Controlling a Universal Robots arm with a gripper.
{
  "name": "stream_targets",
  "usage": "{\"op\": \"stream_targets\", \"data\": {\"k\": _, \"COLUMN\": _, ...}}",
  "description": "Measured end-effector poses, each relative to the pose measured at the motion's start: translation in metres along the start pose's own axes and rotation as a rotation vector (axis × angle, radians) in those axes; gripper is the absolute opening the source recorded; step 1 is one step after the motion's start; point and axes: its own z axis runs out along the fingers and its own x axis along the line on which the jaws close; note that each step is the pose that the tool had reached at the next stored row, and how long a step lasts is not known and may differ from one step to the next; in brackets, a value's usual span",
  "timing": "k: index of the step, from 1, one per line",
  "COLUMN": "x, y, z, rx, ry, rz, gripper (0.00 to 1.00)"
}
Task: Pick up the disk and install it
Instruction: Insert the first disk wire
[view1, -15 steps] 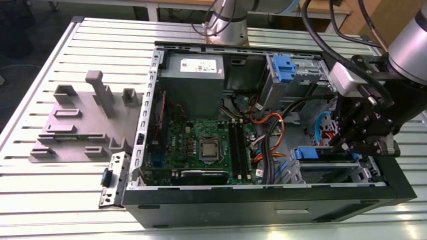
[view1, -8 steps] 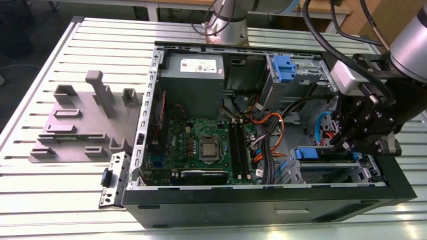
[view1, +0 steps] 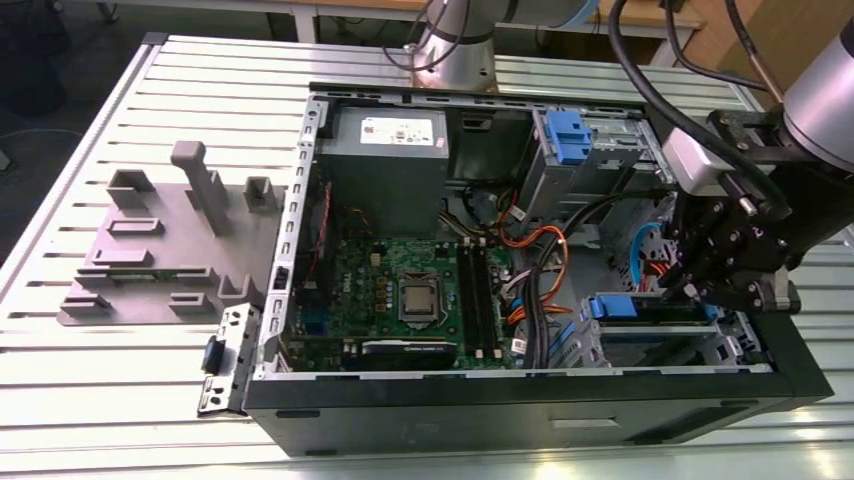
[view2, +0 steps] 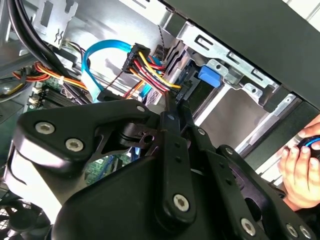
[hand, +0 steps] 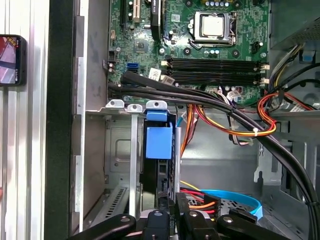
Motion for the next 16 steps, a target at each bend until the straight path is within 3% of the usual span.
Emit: {"op": "stream_targets", "data": {"k": 16, "x": 0.0012, "y": 0.0000, "z": 0.0028, "rx": 0.0000, "ry": -0.0001, "rz": 0.001, "gripper": 0.18}}
